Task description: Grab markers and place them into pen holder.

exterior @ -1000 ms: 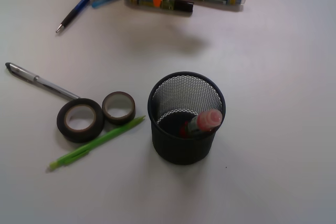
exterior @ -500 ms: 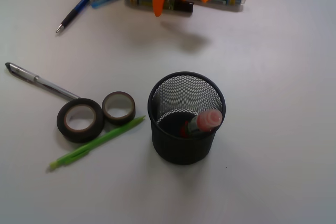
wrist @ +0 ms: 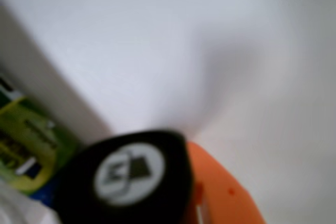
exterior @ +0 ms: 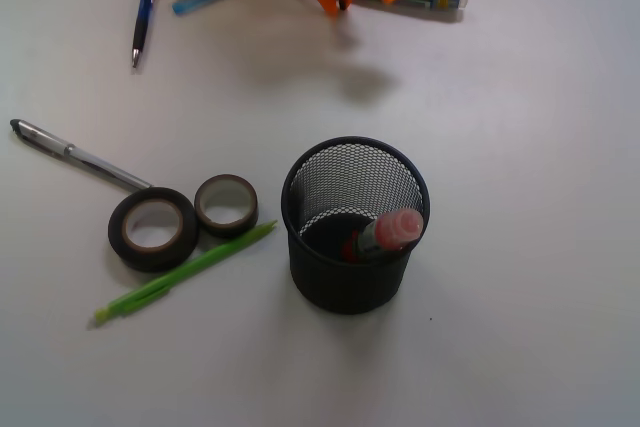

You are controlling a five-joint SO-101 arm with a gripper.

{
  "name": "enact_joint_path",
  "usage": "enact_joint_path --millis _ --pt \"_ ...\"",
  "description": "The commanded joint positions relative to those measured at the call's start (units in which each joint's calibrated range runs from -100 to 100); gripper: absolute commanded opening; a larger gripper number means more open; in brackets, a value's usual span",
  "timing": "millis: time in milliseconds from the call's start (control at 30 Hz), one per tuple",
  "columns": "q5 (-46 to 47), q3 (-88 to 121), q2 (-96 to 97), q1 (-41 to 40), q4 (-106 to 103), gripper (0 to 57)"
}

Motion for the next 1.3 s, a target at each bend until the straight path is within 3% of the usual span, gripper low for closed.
enact_joint_path --millis 0,400,733,967,1033,1167,1267 --pt "-0.10 -2.55 0.17 -0.27 0.18 0.5" --pt "-0.15 -29.82 1.02 1.37 -6.12 0.5" --pt "-0.49 -30.82 1.10 4.66 -26.51 0.5" --pt "-0.93 -28.91 1.10 6.08 -27.65 0.8" --pt "-1.32 -26.11 1.10 6.91 -25.37 4.6" --pt "-2.54 -21.03 1.10 7.43 -17.50 25.9" --pt "-5.32 -20.58 1.10 7.65 -9.36 26.9"
